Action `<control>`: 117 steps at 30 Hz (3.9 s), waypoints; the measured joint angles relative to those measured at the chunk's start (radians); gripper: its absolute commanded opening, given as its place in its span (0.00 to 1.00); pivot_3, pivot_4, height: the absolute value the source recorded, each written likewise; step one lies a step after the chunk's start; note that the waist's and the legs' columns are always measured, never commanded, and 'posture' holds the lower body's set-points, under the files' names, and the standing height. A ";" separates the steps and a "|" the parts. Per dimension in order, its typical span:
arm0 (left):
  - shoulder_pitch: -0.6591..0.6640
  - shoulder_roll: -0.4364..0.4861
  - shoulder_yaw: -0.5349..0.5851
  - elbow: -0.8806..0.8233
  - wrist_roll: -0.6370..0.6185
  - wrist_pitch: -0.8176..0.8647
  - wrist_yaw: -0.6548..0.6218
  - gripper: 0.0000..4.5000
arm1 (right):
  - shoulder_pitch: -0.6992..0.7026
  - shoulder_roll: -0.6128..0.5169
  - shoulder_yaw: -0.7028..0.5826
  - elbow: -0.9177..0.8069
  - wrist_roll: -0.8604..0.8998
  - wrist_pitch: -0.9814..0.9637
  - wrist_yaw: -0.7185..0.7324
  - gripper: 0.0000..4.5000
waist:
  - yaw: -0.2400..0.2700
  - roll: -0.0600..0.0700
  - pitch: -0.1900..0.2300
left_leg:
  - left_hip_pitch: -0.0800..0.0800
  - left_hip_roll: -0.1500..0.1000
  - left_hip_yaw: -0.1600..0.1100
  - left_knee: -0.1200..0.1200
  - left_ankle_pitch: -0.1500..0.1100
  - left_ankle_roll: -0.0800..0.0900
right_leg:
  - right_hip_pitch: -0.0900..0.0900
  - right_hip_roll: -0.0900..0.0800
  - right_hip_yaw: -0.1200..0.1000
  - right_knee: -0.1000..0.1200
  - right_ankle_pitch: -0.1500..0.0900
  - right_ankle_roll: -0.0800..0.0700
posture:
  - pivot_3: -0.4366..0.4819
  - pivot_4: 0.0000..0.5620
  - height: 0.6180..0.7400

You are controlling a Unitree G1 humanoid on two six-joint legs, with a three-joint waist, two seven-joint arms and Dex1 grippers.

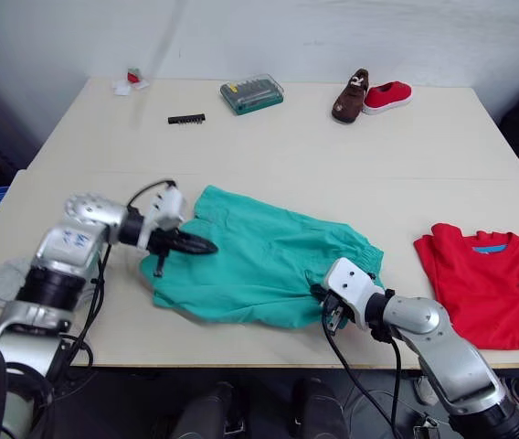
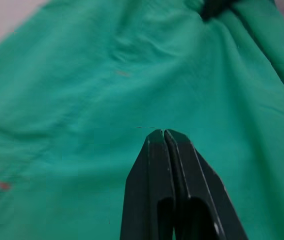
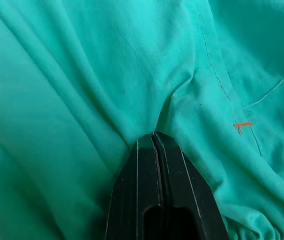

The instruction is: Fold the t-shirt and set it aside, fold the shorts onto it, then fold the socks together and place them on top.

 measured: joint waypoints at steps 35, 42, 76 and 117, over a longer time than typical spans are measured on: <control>-0.064 -0.118 -0.139 0.076 0.087 -0.075 0.242 0.01 | -0.149 -0.059 0.042 0.082 0.113 0.123 0.015 0.00 | -0.004 0.003 -0.002 | 0.001 0.000 0.001 -0.001 0.001 0.003 | 0.001 0.000 -0.001 -0.003 0.001 0.002 | 0.48 0.27 1.00; 0.067 -0.063 -0.056 -0.038 0.066 -0.057 0.275 0.01 | -0.122 -0.166 -0.017 0.280 -0.009 -0.151 0.028 0.00 | 0.000 0.002 -0.003 | 0.011 0.001 -0.001 -0.003 -0.001 0.000 | 0.010 -0.002 0.000 -0.004 0.001 0.001 | 0.48 0.27 1.00; -0.165 -0.299 -0.116 0.412 0.072 -0.355 0.112 0.00 | 0.648 0.333 -0.664 -0.418 1.118 0.313 -0.798 0.99 | 0.010 0.003 -0.003 | -0.001 0.000 -0.002 -0.006 -0.003 0.007 | 0.001 0.000 -0.001 -0.011 0.004 0.002 | 0.48 0.27 1.00; -0.096 -0.198 -0.017 0.319 0.098 -0.294 0.178 0.00 | -0.004 0.381 -0.416 0.187 1.137 0.177 -0.853 0.00 | -0.028 0.001 -0.004 | 0.000 0.000 -0.002 -0.008 0.002 0.003 | 0.002 0.000 -0.001 -0.009 0.004 0.002 | 0.48 0.27 1.00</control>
